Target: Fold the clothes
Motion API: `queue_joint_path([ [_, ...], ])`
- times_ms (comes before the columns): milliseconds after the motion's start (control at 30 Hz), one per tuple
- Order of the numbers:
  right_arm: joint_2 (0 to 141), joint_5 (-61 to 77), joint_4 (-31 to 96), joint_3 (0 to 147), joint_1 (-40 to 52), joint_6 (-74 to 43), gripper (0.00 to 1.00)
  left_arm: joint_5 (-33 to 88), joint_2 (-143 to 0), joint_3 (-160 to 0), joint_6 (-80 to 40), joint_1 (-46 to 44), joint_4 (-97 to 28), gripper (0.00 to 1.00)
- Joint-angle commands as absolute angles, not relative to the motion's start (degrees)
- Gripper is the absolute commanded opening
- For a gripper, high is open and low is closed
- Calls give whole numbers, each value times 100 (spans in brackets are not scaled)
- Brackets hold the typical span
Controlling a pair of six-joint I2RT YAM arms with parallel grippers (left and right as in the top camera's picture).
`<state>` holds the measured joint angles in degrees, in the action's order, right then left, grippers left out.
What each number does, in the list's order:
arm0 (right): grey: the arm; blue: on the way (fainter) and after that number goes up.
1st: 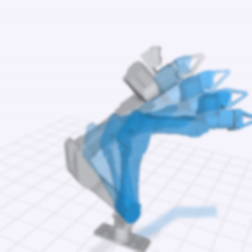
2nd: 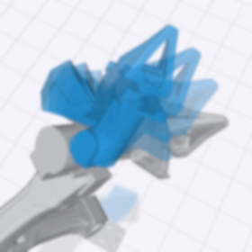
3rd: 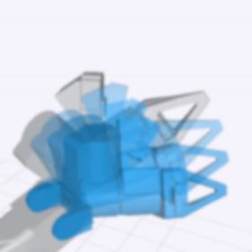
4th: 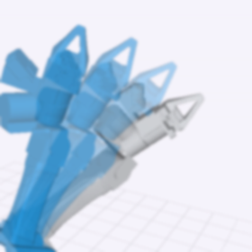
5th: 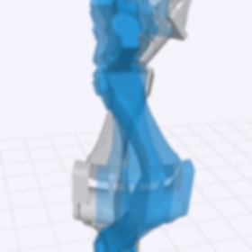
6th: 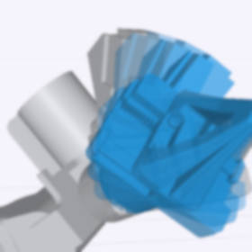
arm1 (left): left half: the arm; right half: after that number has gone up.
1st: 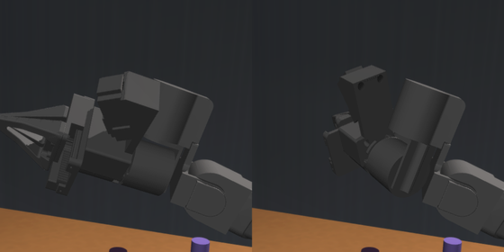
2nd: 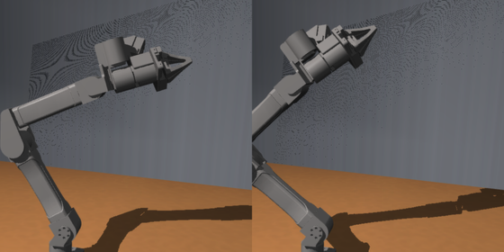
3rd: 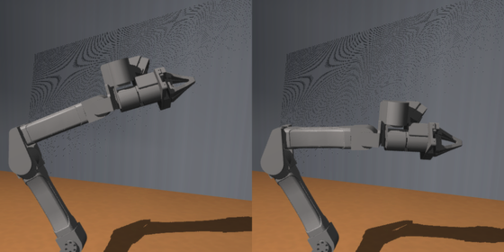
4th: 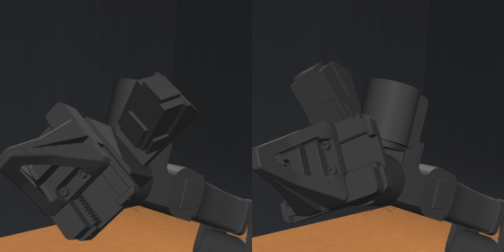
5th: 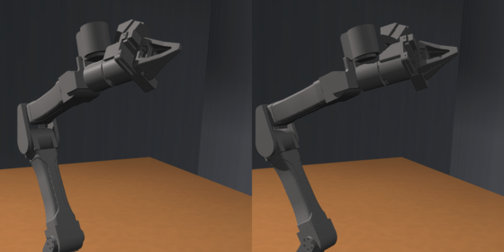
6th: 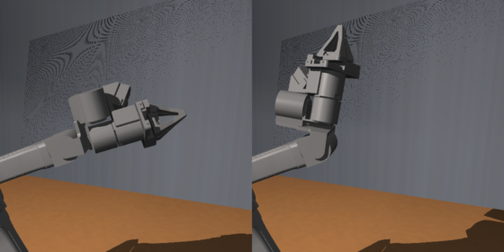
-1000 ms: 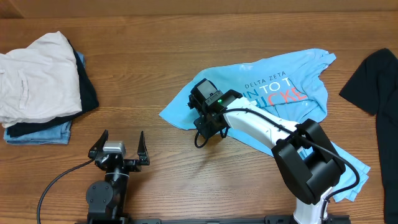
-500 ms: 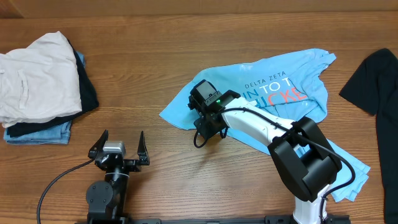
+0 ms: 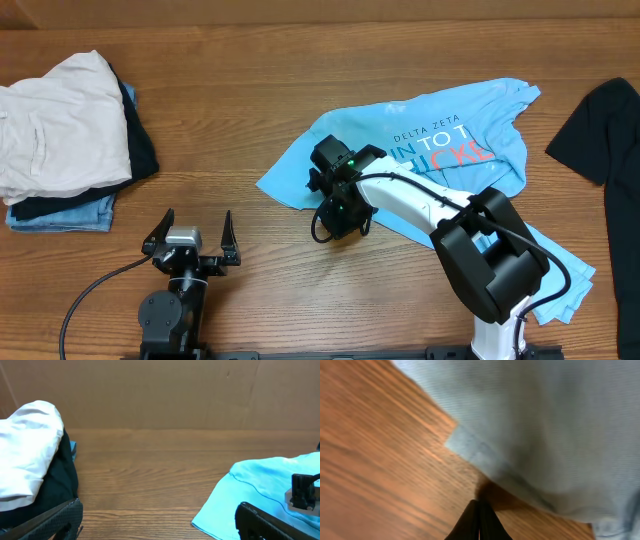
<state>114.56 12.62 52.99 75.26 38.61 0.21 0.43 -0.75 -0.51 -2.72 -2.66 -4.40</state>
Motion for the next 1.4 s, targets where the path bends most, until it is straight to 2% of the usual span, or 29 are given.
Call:
queue_joint_path([
  [0,11067,1503,5223,7679,3857,34,4,91,-34,-27,-145,-298,-436,100],
  [333,11260,1046,4263,7575,3863,779,4,89,-34,-27,-145,-298,-436,100],
  [667,11535,602,3918,7308,3857,799,4,89,-34,-27,-145,-298,-436,100],
  [900,11533,1614,5046,7301,3863,768,4,91,-34,-27,-145,-298,-436,100],
  [1200,11528,2543,5861,7314,3944,685,4,89,-34,-27,-145,-298,-436,100],
  [1267,11194,2324,6156,7695,3913,574,4,91,-34,-27,-145,-298,-436,100],
  [1367,10713,1162,5776,7905,3883,250,4,89,-34,-27,-145,-298,-436,100],
])
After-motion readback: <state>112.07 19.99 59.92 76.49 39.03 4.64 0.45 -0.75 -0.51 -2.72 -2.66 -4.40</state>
